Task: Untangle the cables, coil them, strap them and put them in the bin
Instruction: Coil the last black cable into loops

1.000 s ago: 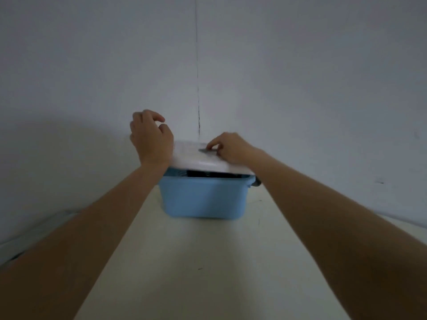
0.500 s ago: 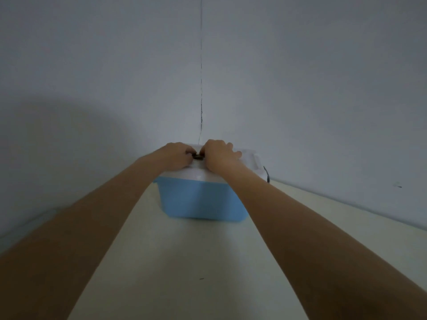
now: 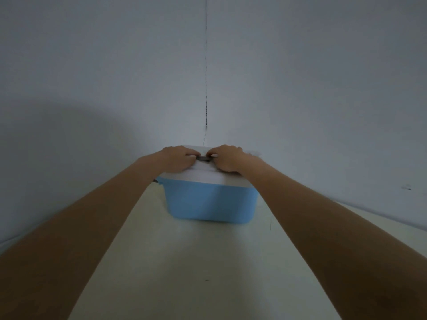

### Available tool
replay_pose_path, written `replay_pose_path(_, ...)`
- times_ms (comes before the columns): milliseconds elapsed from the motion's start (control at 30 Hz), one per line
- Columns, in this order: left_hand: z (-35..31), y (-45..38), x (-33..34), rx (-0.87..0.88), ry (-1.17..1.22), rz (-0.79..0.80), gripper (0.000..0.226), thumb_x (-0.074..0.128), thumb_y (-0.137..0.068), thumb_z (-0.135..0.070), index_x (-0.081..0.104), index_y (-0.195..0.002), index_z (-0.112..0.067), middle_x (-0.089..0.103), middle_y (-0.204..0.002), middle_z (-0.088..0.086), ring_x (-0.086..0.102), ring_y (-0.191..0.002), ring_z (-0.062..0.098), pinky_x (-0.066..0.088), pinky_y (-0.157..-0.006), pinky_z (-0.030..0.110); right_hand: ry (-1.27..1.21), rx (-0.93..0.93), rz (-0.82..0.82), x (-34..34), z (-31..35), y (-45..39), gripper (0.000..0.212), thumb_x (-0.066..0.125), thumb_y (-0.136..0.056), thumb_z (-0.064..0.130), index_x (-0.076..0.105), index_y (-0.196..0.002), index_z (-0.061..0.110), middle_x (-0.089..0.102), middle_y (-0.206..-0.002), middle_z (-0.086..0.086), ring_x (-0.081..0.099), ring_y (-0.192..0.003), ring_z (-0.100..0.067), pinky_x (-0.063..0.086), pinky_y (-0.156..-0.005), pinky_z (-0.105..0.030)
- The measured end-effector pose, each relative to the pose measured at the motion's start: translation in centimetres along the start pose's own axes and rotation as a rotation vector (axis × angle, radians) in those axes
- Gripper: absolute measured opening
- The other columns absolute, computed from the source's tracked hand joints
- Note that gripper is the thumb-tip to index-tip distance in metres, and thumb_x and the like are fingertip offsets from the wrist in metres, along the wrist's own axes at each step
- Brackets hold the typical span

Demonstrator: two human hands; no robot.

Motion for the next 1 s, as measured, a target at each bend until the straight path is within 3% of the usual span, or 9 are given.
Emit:
replay_pose_path(133, 1.3, -0.3, 0.1, -0.036, 0.028, 0.050, 0.043, 0.028, -0.104, -0.027, 0.031, -0.146, -0.023, 0.026, -0.155, 0.002, 0.025, -0.141, 0.020, 0.016, -0.113, 0.026, -0.010, -0.018, 0.037, -0.2, 0.0, -0.4, 0.041, 0.031, -0.096, 0.027, 0.045, -0.133, 0.037, 0.041, -0.145, 0.001, 0.035, -0.132, -0.031, 0.028, -0.108, -0.051)
replay_pose_path(300, 1.4, 0.0, 0.6, -0.056, 0.059, 0.065, 0.045, 0.021, -0.105, -0.024, 0.018, -0.149, -0.025, 0.009, -0.159, 0.004, 0.013, -0.145, 0.021, 0.011, -0.112, 0.023, 0.033, -0.044, 0.037, 0.3, -0.1, -0.5, 0.050, 0.031, -0.090, 0.059, 0.040, -0.136, 0.043, 0.037, -0.148, 0.002, 0.033, -0.134, -0.033, 0.025, -0.110, -0.053)
replay_pose_path(433, 2.0, 0.0, 0.2, -0.075, 0.119, -0.030, 0.042, 0.029, -0.103, -0.019, 0.034, -0.145, -0.022, 0.025, -0.155, 0.008, 0.030, -0.139, 0.023, 0.023, -0.108, 0.024, 0.042, -0.080, 0.017, 0.2, 0.4, -0.5, 0.052, 0.032, -0.090, 0.062, 0.047, -0.132, 0.037, 0.044, -0.143, -0.002, 0.039, -0.130, -0.032, 0.030, -0.108, -0.048)
replay_pose_path(500, 3.0, 0.1, 0.2, -0.108, 0.187, -0.132, 0.042, 0.034, -0.099, -0.007, 0.049, -0.136, -0.019, 0.041, -0.146, 0.012, 0.051, -0.114, 0.027, 0.040, -0.085, 0.020, 0.047, -0.110, 0.009, 0.3, 0.7, -0.6, 0.050, 0.033, -0.091, 0.061, 0.046, -0.134, 0.037, 0.043, -0.144, -0.002, 0.039, -0.130, -0.031, 0.030, -0.108, -0.046)
replay_pose_path(567, 3.7, 0.6, 0.3, -0.130, 0.201, -0.177, 0.045, 0.034, -0.096, 0.000, 0.053, -0.133, -0.017, 0.046, -0.142, 0.015, 0.050, -0.092, 0.024, 0.035, -0.058, 0.011, 0.045, -0.121, 0.006, 0.6, 1.1, -1.0, 0.048, 0.034, -0.089, 0.061, 0.044, -0.133, 0.045, 0.042, -0.145, 0.000, 0.037, -0.132, -0.032, 0.028, -0.109, -0.050)
replay_pose_path(600, 3.7, 0.6, 0.4, -0.129, 0.181, -0.165, 0.046, 0.033, -0.096, 0.000, 0.051, -0.135, -0.016, 0.046, -0.141, 0.017, 0.050, -0.092, 0.024, 0.035, -0.057, 0.012, 0.034, -0.120, 0.014, 0.6, 1.4, -1.0, 0.046, 0.035, -0.089, 0.060, 0.044, -0.132, 0.046, 0.041, -0.145, 0.001, 0.036, -0.132, -0.032, 0.027, -0.109, -0.052)
replay_pose_path(767, 2.3, 0.7, 0.5, -0.178, -0.048, -0.057, 0.047, 0.033, -0.099, -0.009, 0.033, -0.146, -0.016, 0.035, -0.149, 0.015, 0.038, -0.132, 0.031, 0.031, -0.103, 0.031, 0.024, -0.114, -0.003, 1.1, 1.5, -0.6, 0.043, 0.032, -0.093, 0.054, 0.044, -0.133, 0.045, 0.041, -0.145, 0.003, 0.036, -0.132, -0.032, 0.024, -0.109, -0.054)
replay_pose_path(867, 0.4, 0.8, 0.5, -0.110, -0.124, -0.123, 0.042, 0.038, -0.095, -0.006, 0.048, -0.136, -0.012, 0.047, -0.139, 0.013, 0.045, -0.126, 0.030, 0.036, -0.103, 0.035, 0.034, -0.108, -0.061, 1.6, 1.5, 0.4, 0.038, 0.033, -0.093, 0.049, 0.052, -0.125, 0.042, 0.050, -0.137, 0.001, 0.042, -0.126, -0.033, 0.026, -0.106, -0.058)
replay_pose_path(1000, -5.2, 0.4, 1.1, 0.067, 0.059, -0.134, 0.043, 0.044, -0.097, -0.018, 0.040, -0.140, -0.015, 0.050, -0.137, 0.014, 0.048, -0.123, 0.030, 0.037, -0.098, 0.033, -0.261, -0.051, -0.291, -0.6, -0.6, 1.9, 0.030, 0.044, -0.091, 0.015, 0.067, -0.108, 0.005, 0.066, -0.110, -0.016, 0.059, -0.098, -0.029, 0.045, -0.084, -0.033)
Point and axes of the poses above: each hand's wrist, its own y-axis away from the middle knuckle, its own x-axis out of the palm, z = x × y, the point moved 2 cm from there along -y, towards the middle knuckle
